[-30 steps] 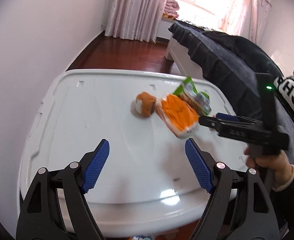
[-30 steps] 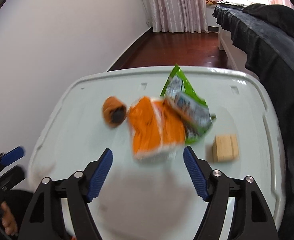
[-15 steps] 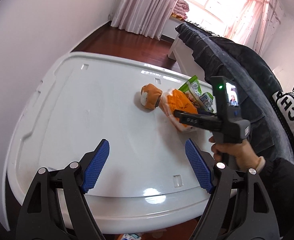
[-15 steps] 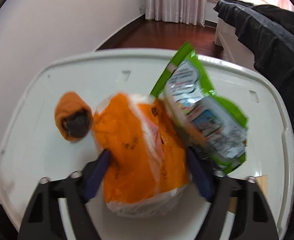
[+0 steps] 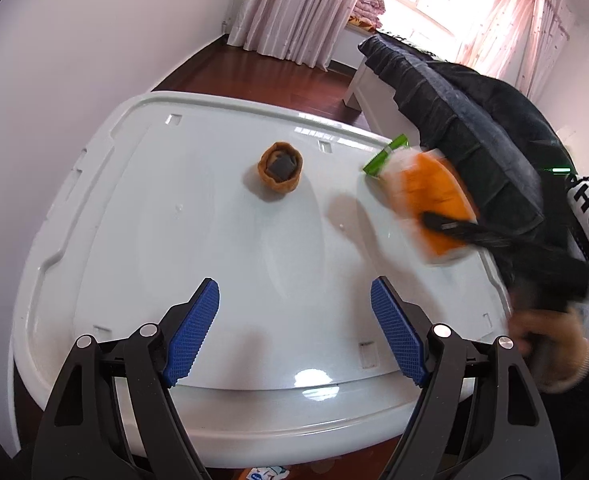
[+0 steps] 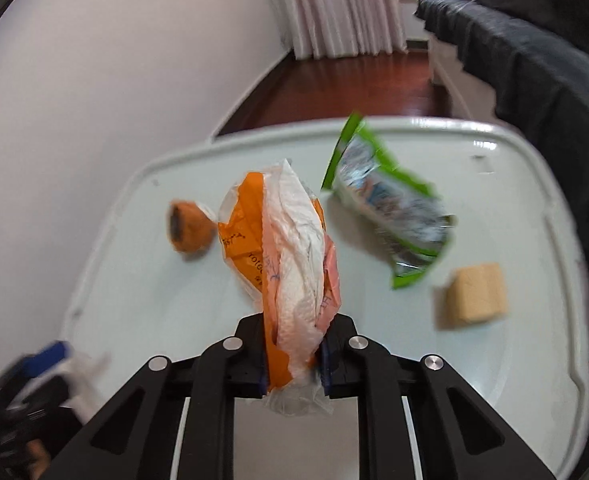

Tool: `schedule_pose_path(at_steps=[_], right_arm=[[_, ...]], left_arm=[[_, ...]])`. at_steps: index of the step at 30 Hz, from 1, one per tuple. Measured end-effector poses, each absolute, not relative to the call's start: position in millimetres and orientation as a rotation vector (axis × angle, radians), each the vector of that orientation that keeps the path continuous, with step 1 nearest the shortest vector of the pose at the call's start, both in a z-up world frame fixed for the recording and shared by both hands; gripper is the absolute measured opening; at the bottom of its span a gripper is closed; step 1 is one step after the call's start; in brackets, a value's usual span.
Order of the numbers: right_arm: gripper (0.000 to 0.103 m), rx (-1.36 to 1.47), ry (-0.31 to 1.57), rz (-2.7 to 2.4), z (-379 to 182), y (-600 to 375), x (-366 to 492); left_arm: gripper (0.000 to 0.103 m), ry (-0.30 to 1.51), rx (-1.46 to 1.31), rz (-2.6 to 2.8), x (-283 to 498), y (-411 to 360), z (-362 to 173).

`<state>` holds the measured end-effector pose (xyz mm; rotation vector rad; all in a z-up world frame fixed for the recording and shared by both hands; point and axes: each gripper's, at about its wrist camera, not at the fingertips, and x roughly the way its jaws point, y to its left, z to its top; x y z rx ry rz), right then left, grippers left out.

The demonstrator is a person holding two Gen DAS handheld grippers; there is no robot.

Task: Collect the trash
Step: 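Grasp the green snack bag with the left tool while the right tool holds the orange bag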

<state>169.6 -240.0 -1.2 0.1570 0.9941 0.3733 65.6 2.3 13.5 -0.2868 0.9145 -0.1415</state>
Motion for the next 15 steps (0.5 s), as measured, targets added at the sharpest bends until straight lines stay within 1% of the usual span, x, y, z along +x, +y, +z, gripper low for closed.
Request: schedule_pose_path(at_steps=[3, 7, 15], right_arm=[[0.018, 0.214, 0.888, 0.315, 27.9, -279.4, 142.2], [0.018, 0.266, 0.759, 0.168, 46.6, -339.7, 118.2], [0.018, 0.439, 0.713, 0.094, 47.3, -408.7, 103.4]], left_arm=[[0.077, 0.937, -0.282, -0.165, 72.0, -10.6, 9.6], [0.077, 0.936, -0.282, -0.195, 92.0, -43.7, 15.6], [0.077, 0.905, -0.405, -0.158, 181.7, -128.7, 29.7]])
